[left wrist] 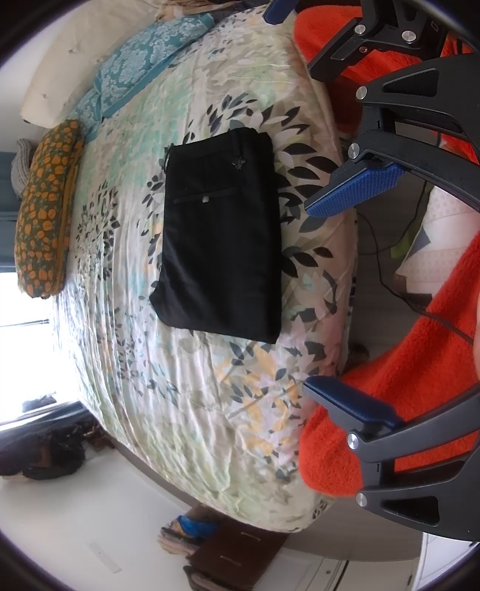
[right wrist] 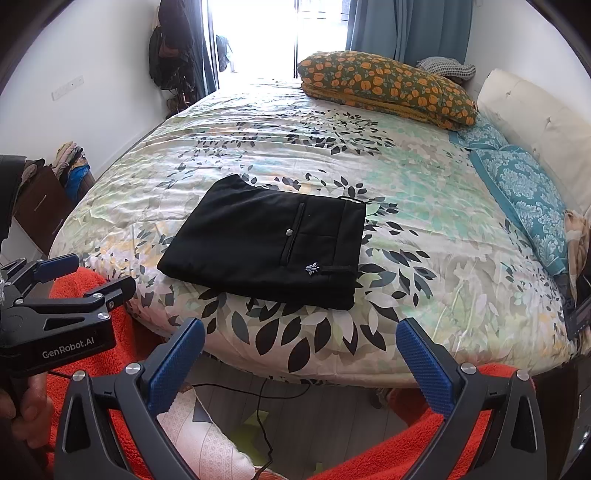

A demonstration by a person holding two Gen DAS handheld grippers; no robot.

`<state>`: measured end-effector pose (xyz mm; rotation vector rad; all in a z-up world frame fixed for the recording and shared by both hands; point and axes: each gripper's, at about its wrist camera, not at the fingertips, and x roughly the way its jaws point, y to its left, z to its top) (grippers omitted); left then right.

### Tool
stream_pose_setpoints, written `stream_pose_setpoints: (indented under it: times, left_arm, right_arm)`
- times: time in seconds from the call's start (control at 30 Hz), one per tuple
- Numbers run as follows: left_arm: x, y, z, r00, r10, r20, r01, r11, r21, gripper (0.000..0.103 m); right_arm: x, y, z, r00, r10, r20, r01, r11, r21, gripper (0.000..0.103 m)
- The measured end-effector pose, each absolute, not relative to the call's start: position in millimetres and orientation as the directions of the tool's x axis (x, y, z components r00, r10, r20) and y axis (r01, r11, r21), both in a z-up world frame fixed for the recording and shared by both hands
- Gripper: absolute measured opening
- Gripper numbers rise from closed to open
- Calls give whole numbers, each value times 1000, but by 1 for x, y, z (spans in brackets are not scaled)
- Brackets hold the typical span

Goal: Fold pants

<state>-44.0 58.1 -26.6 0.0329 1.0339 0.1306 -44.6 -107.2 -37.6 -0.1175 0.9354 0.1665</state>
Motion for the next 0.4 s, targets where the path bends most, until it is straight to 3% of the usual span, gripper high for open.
stream_pose_setpoints:
  times: [0.4]
  left_arm:
    - [-46, 53, -24, 524, 121, -843, -80, 992, 92, 89]
  right_arm:
    - [-45, -108, -38, 584, 91, -807, -195, 980, -30, 103]
